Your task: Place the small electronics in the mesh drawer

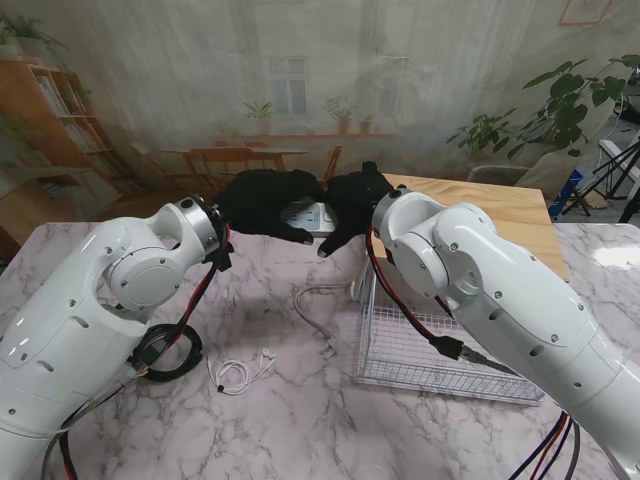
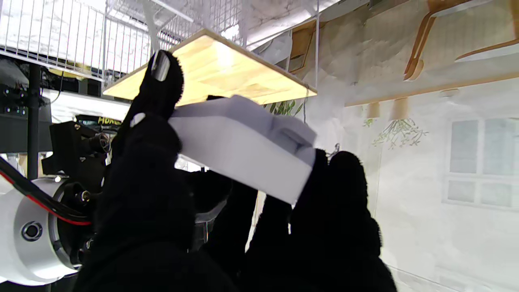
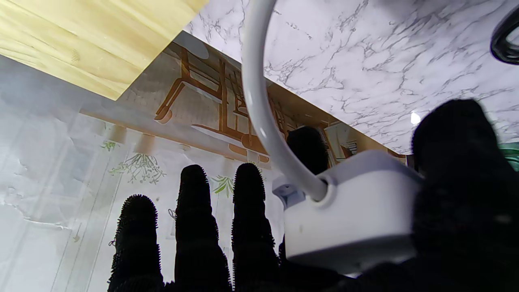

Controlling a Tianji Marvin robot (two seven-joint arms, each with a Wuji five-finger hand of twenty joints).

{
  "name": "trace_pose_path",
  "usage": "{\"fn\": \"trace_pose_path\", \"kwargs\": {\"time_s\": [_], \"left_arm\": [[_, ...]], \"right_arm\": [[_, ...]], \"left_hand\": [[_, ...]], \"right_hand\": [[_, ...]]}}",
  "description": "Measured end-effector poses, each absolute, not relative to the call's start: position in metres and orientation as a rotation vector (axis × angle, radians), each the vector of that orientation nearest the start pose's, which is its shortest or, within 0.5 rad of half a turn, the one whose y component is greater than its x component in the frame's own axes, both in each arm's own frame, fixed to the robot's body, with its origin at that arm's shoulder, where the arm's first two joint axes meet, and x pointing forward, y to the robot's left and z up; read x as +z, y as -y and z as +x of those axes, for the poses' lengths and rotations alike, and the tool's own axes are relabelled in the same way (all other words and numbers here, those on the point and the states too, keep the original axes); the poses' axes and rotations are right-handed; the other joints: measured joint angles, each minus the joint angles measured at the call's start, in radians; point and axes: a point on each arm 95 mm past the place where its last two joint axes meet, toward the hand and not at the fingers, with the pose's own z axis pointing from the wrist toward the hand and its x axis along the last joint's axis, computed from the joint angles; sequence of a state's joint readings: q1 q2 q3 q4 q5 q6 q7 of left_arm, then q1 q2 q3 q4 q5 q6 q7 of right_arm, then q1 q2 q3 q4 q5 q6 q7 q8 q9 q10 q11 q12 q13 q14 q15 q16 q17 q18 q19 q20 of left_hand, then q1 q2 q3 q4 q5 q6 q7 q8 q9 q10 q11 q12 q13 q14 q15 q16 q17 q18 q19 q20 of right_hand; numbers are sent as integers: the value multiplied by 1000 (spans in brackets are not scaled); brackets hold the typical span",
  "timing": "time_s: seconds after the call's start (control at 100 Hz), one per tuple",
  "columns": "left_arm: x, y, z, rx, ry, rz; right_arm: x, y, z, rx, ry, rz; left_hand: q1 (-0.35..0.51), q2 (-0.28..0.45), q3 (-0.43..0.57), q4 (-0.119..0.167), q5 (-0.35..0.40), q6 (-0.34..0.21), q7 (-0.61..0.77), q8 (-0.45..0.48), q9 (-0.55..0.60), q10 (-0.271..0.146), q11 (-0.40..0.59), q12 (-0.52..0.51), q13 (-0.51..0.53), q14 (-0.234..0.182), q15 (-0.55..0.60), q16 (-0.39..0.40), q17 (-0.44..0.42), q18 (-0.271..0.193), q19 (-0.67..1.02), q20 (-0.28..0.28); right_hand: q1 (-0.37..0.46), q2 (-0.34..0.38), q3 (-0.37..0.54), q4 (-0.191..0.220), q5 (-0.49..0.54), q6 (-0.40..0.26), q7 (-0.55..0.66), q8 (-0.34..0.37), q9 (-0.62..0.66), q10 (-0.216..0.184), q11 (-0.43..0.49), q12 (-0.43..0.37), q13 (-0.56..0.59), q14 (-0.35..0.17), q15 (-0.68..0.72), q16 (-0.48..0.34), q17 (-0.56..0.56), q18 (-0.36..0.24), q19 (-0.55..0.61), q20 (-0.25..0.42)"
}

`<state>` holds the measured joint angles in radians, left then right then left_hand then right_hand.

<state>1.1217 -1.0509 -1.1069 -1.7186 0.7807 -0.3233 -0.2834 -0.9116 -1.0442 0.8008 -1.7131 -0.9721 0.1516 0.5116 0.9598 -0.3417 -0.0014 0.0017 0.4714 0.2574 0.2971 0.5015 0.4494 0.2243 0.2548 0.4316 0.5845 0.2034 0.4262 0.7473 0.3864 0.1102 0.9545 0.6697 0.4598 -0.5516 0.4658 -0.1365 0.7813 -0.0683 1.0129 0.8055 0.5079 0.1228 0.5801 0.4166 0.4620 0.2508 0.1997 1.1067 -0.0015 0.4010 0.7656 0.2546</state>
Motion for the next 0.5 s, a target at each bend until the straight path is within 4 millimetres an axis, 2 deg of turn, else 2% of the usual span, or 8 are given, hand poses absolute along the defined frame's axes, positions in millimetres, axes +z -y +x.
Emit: {"fn": "trace_pose_path", "kwargs": {"time_s": [0.1, 0.18, 0.27, 0.37, 0.5], "left_arm": [[-131, 66, 459, -1794, -1786, -641], [-128, 62, 459, -1776, -1788, -622], [-127, 58, 460, -1750, -1794, -617], [-127, 55, 461, -1704, -1822, -613], [-126, 56, 464, -1668, -1851, -610]], "right_arm": [[-146, -115, 477, 1315, -1811, 859], [-148, -115, 476, 1310, -1814, 869], [-150, -114, 475, 1299, -1819, 869], [-150, -115, 473, 1292, -1816, 874], [-149, -115, 473, 1292, -1806, 885]], "left_hand": [[-54, -4, 1, 9, -69, -26, -144, -75, -79, 35, -97, -96, -24, 5, -29, -53, -27, 7, -24, -12], [-106, -15, 1, 9, -105, -18, -209, -122, -115, 48, -151, -153, -49, 10, -52, -87, -45, 8, -47, -13], [-117, -46, 8, 9, -138, 3, -232, -153, -125, 69, -185, -187, -58, 14, -57, -99, -53, 9, -48, -14], [-138, -78, 9, 9, -139, 23, -236, -166, -125, 83, -203, -201, -58, 14, -57, -108, -54, 9, -48, -14], [-137, -70, 11, 7, -139, 40, -236, -166, -125, 94, -203, -207, -56, 14, -57, -108, -47, 9, -48, -14]], "right_hand": [[0, -9, 14, -1, 10, 7, 0, 1, 0, 0, 3, 7, 0, 0, 0, 8, 0, 8, 0, 0], [0, -11, 15, -1, 18, 8, 0, 3, 0, 0, 3, 9, 7, 0, 0, 8, 0, 8, 0, 0], [0, -12, 15, -1, 19, 8, 0, 4, 1, 0, 3, 9, 22, 0, 0, 8, 0, 8, 0, -1], [0, -12, 15, -1, 19, 8, 0, 4, 12, 0, 4, 11, 24, 0, 0, 9, 1, 8, 0, -1], [0, -12, 15, -1, 19, 8, 0, 7, 12, 1, 4, 11, 24, 0, 0, 9, 1, 8, 0, -4]]}}
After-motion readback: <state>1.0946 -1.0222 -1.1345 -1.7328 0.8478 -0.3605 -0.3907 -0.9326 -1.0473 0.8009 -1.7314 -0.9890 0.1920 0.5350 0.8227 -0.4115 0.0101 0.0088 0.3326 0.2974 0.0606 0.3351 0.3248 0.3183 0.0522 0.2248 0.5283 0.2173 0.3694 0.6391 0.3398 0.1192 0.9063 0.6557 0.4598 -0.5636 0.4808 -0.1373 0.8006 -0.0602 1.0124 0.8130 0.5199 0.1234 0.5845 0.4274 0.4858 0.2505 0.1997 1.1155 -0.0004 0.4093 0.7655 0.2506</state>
